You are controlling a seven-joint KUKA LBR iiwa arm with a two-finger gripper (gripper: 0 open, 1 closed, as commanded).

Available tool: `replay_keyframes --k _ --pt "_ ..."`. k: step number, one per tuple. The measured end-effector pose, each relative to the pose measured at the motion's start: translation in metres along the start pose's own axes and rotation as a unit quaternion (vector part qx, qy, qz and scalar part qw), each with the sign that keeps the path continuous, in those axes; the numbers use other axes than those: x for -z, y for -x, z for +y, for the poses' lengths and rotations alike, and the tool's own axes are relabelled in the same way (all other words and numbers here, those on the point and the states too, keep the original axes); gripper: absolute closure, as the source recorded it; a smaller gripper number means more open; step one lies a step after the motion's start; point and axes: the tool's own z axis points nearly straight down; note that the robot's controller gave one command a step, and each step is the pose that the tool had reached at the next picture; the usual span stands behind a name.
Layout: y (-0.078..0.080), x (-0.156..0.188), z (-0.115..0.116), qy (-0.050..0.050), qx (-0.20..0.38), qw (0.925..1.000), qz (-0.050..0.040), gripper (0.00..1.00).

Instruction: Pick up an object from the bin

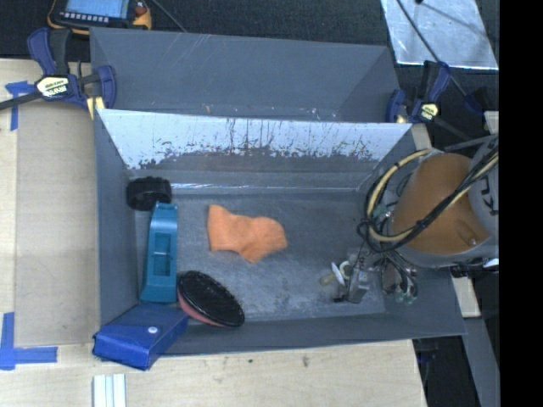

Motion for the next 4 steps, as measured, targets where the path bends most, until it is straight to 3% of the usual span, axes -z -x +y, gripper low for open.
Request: replay_keyframes --k 2,4 --pt "0.000 0.001 0.000 0.000 0.000 1.0000 -0.0003 1.00" --pt "-0.002 0.031 0.000 0.000 0.000 1.0000 0.0033 1.00"
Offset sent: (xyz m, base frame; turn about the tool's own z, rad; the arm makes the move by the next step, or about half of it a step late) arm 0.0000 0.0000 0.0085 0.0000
